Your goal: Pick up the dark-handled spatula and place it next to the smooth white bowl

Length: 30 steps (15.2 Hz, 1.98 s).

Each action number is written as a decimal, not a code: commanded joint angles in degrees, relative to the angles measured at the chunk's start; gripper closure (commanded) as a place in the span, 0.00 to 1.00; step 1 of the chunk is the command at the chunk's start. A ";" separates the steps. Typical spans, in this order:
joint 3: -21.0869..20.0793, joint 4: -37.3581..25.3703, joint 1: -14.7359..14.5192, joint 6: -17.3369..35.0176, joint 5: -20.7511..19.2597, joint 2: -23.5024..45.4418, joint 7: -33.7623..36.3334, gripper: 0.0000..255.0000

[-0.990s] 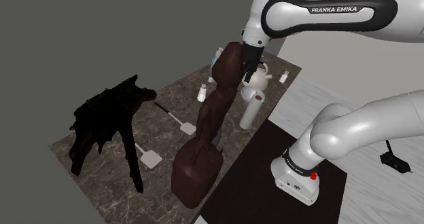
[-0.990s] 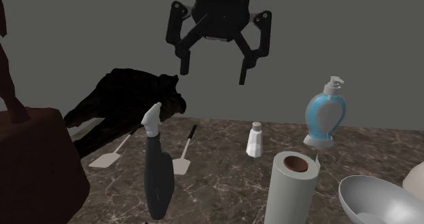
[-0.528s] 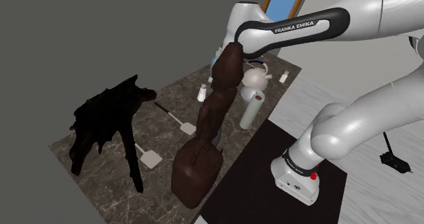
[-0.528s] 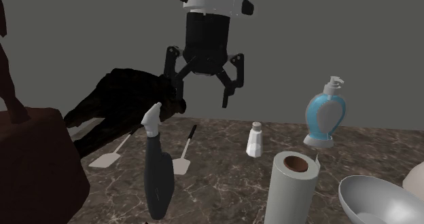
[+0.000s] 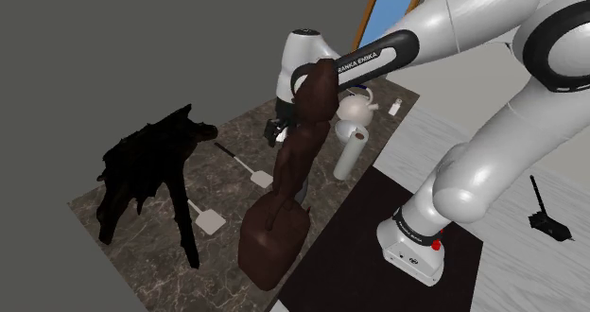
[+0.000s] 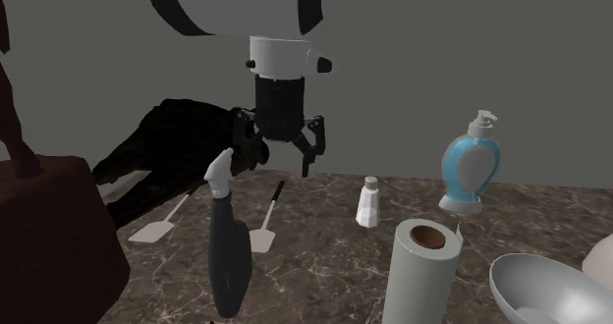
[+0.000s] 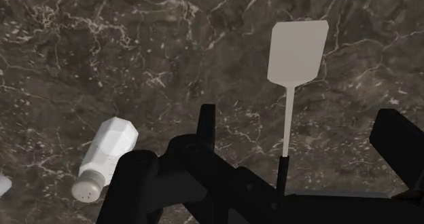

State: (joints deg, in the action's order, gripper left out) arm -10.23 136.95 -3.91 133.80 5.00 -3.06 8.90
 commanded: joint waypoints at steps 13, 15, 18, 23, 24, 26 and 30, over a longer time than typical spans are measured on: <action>1.81 -20.01 -5.91 12.67 -13.32 29.38 11.35 0.00; 2.07 -20.24 -6.09 13.74 -13.64 30.69 11.58 0.00; 2.47 -20.69 -6.37 15.30 -14.12 32.71 11.90 0.00; 2.82 -21.16 -6.62 16.59 -14.51 34.47 12.17 0.00; 2.82 -21.16 -6.62 16.59 -14.51 34.47 12.17 0.00; 2.82 -21.16 -6.62 16.59 -14.51 34.48 12.17 0.00; 2.82 -21.16 -6.62 16.58 -14.50 34.47 12.17 1.00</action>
State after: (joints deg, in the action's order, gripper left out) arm -7.41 115.80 -10.52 150.38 -9.50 31.41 21.07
